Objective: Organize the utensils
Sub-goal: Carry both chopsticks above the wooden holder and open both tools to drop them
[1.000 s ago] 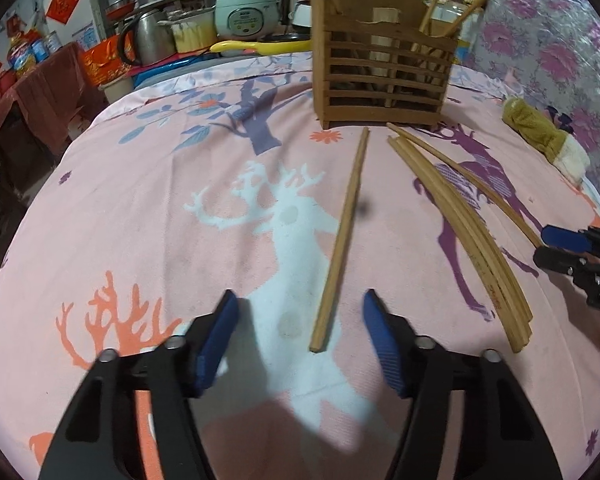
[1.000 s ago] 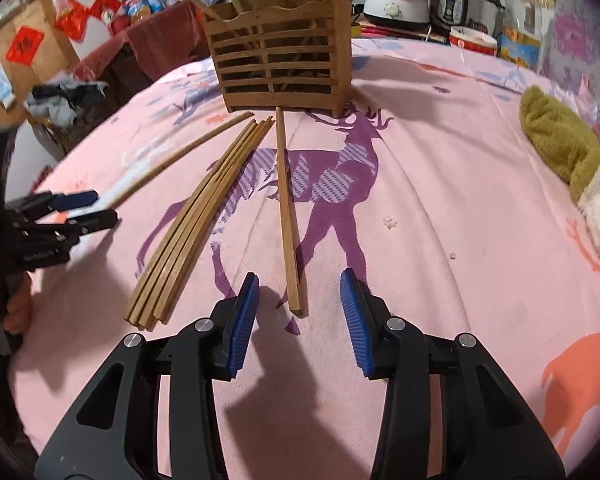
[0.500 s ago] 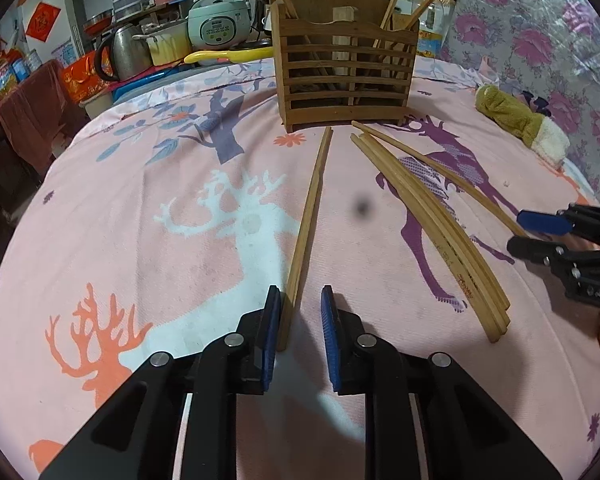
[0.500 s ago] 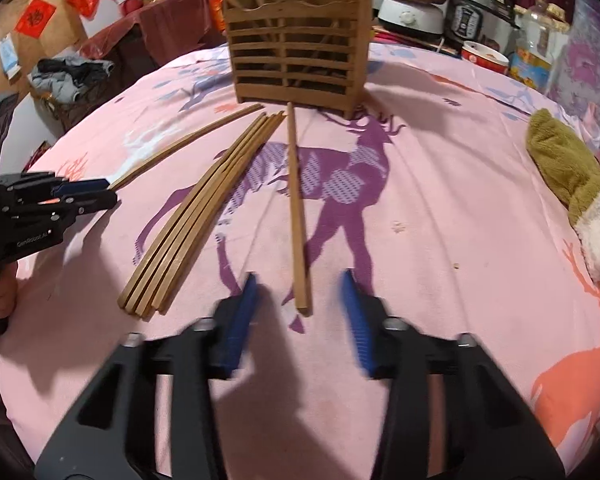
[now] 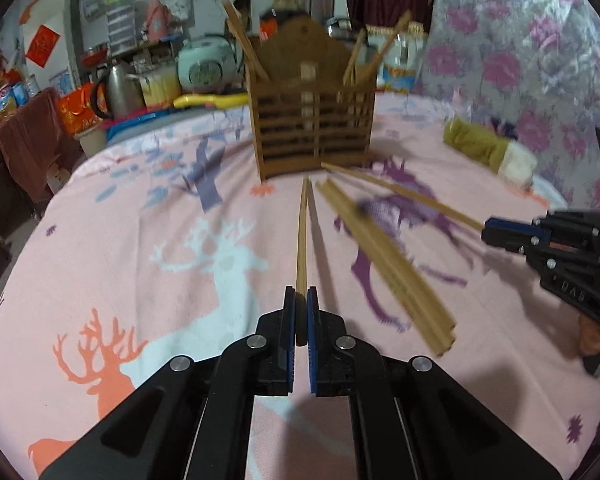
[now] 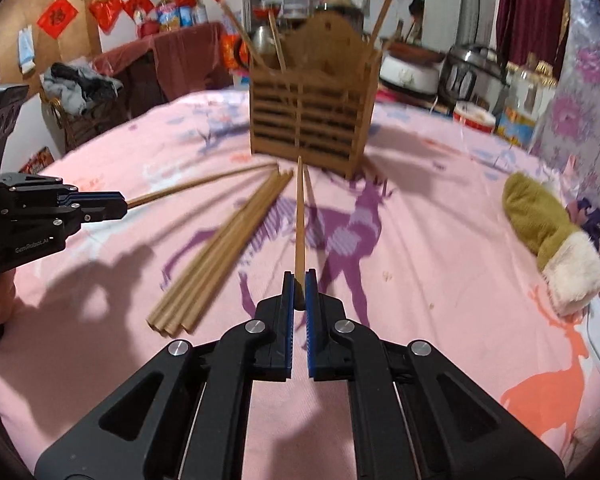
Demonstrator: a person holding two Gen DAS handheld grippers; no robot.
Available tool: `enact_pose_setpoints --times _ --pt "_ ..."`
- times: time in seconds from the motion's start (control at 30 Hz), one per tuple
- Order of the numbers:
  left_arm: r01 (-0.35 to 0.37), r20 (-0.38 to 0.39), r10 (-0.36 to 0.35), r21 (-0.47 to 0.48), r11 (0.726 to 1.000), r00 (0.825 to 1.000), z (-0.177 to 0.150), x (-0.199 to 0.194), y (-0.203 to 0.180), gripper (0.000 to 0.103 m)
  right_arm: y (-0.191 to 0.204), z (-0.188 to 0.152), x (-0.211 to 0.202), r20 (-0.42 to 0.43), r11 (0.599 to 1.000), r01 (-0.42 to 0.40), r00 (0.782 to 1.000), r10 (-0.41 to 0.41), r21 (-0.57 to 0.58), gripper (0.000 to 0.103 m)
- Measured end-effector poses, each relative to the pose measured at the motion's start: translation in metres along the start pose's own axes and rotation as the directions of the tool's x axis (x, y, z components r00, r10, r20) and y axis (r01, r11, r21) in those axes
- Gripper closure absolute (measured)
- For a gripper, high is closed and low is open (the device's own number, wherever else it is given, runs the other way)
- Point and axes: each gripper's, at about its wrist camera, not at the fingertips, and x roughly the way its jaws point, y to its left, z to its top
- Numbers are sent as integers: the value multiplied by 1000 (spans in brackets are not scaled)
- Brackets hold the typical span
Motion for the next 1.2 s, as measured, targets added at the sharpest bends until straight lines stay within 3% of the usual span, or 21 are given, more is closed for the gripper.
enact_pose_setpoints --times 0.17,0.4,0.6,0.7,0.9,1.2 --pt "33 58 -29 -65 997 998 24 -18 8 97 -13 17 -27 102 997 -33 994 27 65 97" --pt "50 113 -45 -39 998 993 65 -45 -2 97 -25 48 -54 150 995 -70 987 59 72 97" --pt "62 132 -54 -53 997 990 92 -65 0 97 -34 61 -59 128 997 -41 991 32 66 97" --pt "37 154 -30 -41 998 988 109 -76 -3 97 -37 67 -57 90 998 -34 996 28 61 97" --pt "-47 121 49 -25 999 991 145 -78 -1 97 -43 82 -56 48 998 -22 999 19 57 97" --pt "-60 199 59 1 998 978 186 -102 -11 97 -45 114 -52 24 1000 3 1000 -3 29 97"
